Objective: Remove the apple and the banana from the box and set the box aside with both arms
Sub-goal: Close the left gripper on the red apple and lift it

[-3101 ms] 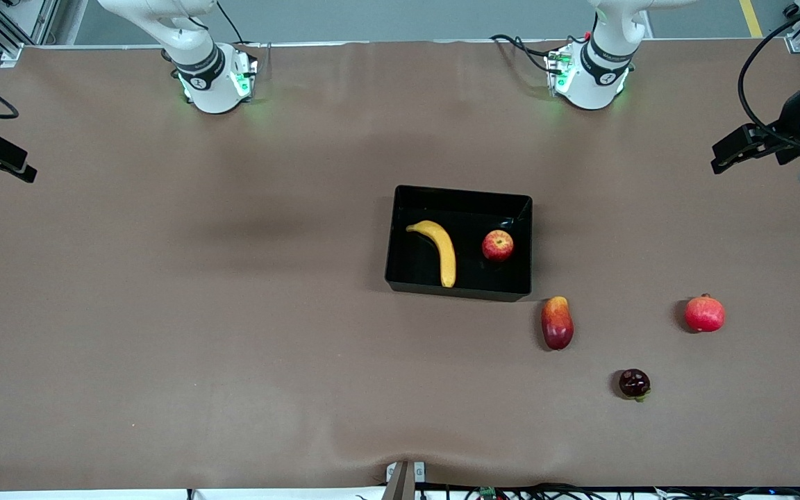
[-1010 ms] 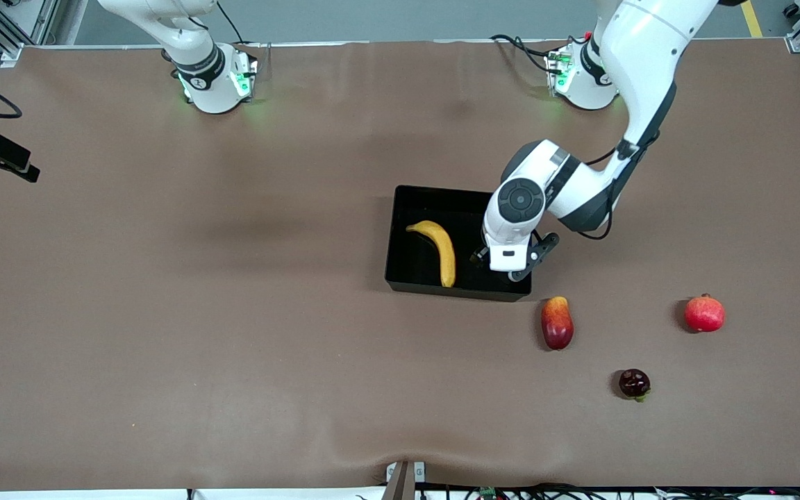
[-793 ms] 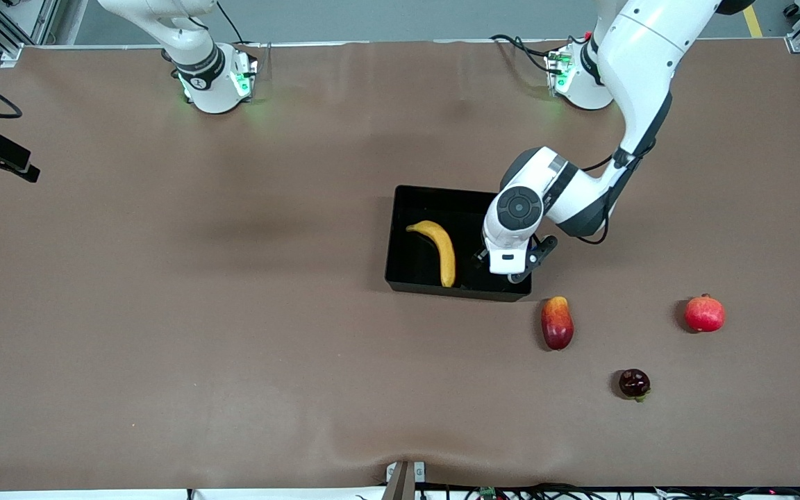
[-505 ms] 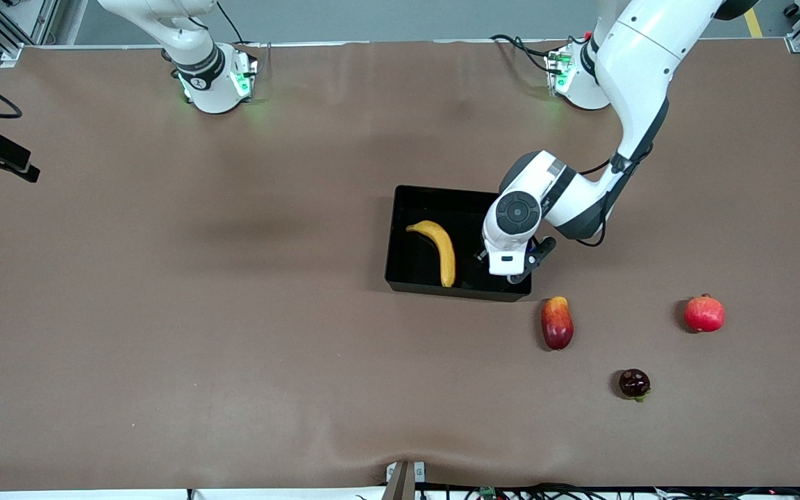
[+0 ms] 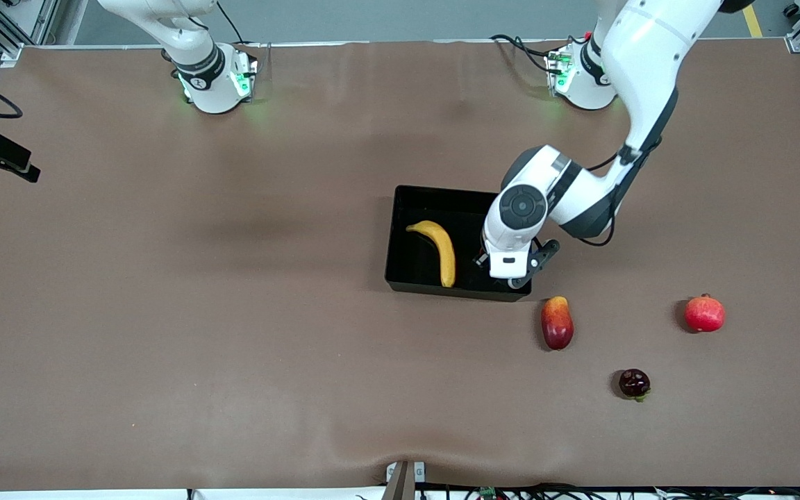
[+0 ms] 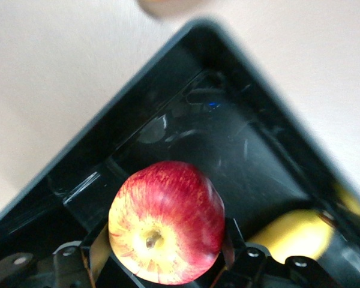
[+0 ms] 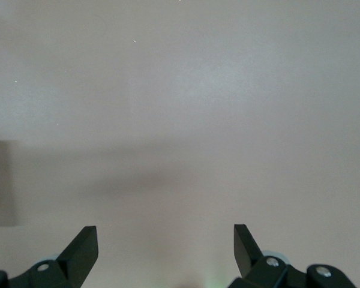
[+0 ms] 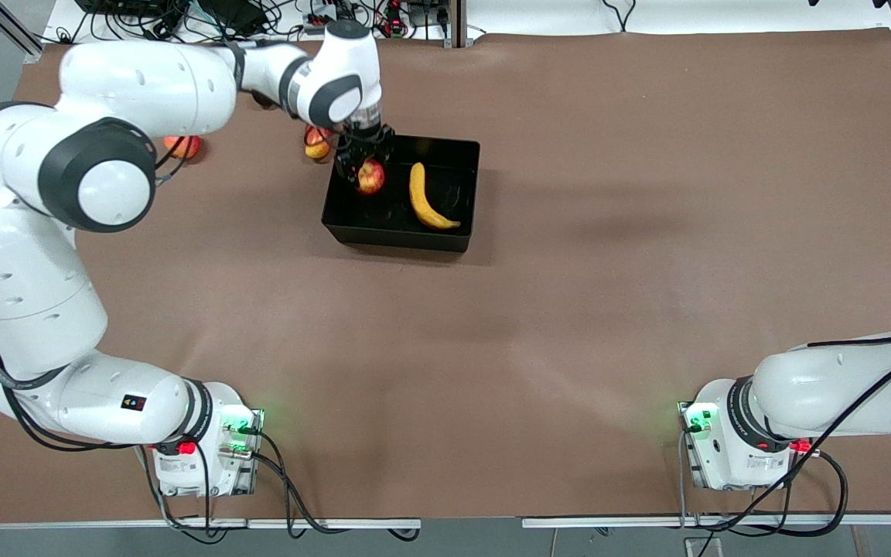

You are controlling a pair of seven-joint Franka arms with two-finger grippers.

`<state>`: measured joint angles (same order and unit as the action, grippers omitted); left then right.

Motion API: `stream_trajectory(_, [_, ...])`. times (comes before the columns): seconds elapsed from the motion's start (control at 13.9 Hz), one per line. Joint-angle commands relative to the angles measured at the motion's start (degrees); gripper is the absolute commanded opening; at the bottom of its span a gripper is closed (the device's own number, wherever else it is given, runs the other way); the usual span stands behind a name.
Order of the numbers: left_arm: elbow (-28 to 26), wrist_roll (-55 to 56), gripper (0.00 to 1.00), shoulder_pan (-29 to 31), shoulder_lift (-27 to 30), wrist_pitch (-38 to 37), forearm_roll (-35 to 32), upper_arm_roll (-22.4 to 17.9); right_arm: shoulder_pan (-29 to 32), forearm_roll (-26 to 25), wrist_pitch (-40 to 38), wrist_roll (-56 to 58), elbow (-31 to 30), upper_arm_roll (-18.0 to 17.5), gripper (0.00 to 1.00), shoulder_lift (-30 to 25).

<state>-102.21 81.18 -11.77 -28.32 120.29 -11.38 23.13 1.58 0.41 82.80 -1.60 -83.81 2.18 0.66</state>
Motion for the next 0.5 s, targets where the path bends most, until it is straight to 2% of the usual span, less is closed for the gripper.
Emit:
stream_trajectory(0.0, [5.07, -6.17, 0.0, 1.31, 5.73, -9.86, -0.14, 0.69, -0.7, -0.5, 0.17, -0.34, -0.03, 0.28, 1.0, -0.13])
stream_trajectory(0.14, [8.07, -15.04, 0.0, 4.72, 6.7, -14.72, 0.92, 0.69, -0.7, -0.5, 0.17, -0.34, -0.03, 0.28, 1.0, -0.13])
stream_trajectory(0.43, [6.59, -34.73, 0.0, 17.62, 7.76, -15.09, 1.54, 0.6, -0.7, -0.32, 0.17, -0.34, -0.03, 0.28, 1.0, -0.13])
